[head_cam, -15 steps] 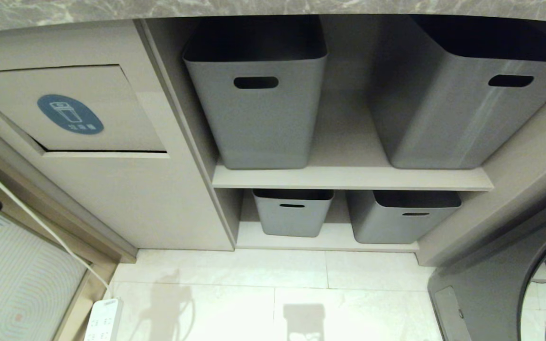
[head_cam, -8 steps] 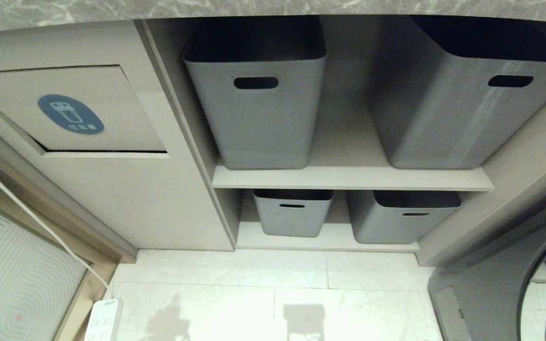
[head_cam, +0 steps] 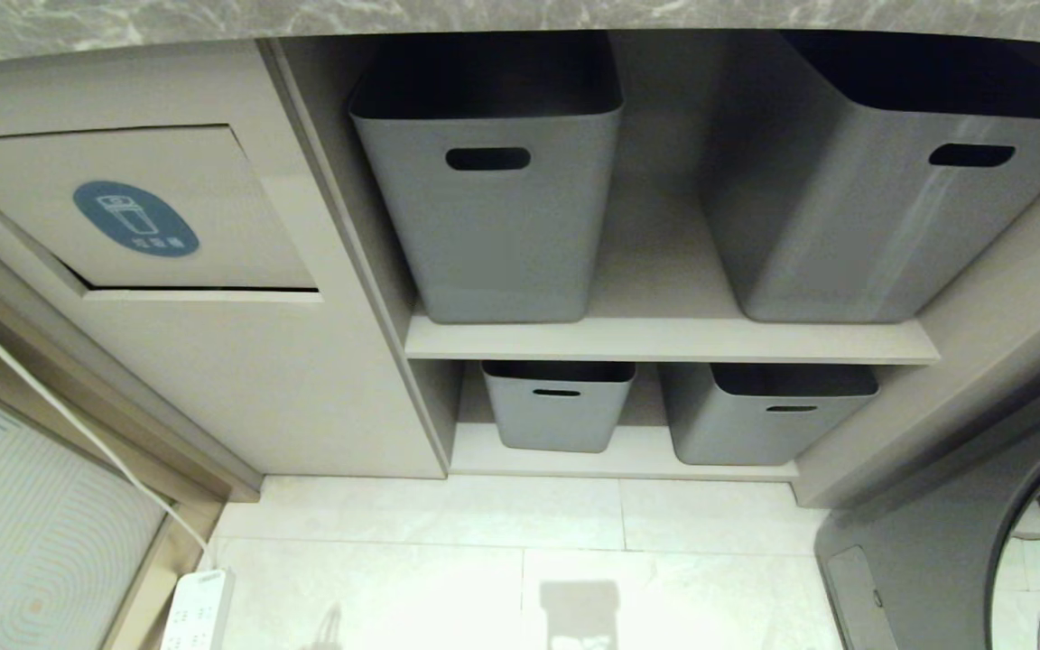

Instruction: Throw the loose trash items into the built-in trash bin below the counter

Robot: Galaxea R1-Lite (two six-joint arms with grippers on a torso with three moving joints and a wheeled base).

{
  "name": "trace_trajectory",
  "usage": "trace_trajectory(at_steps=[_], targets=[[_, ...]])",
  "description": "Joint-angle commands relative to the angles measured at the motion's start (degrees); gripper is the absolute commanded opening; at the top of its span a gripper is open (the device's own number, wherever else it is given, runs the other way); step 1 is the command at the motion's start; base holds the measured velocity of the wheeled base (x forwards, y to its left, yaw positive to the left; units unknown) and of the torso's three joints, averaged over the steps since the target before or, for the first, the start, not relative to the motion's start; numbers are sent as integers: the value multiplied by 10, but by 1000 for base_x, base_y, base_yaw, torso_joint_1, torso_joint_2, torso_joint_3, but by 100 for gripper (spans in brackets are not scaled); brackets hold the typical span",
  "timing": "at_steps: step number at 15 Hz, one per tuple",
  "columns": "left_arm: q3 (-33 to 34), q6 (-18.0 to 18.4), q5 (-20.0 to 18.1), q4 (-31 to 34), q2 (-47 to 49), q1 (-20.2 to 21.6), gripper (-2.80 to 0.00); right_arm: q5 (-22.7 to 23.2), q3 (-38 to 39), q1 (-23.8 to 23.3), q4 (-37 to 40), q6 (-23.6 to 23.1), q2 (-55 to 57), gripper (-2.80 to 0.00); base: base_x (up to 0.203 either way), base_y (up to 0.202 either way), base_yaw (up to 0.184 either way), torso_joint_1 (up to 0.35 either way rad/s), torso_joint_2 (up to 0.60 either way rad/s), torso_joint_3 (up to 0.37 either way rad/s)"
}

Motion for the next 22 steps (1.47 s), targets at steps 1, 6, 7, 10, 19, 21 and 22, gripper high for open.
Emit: trace_trajectory(at_steps=[1, 6, 7, 10, 19, 21, 22], targets=[[43, 0, 0, 0, -69, -8, -280, 0, 0, 0, 0, 0, -1, -280, 0, 0, 0, 0, 0, 0], [58, -21, 4, 143, -165, -20, -280, 0, 0, 0, 0, 0, -1, -280, 0, 0, 0, 0, 0, 0], [58, -21, 6, 162, -165, -20, -280, 0, 0, 1, 0, 0, -1, -280, 0, 0, 0, 0, 0, 0], [58, -31, 21, 172, -165, -20, -280, 0, 0, 0, 0, 0, -1, -280, 0, 0, 0, 0, 0, 0], [58, -74, 29, 173, -165, -20, -280, 0, 0, 0, 0, 0, -1, -280, 0, 0, 0, 0, 0, 0], [58, -75, 29, 173, -165, -20, -280, 0, 0, 0, 0, 0, -1, -280, 0, 0, 0, 0, 0, 0], [58, -75, 29, 173, -165, -20, -280, 0, 0, 0, 0, 0, -1, -280, 0, 0, 0, 0, 0, 0]])
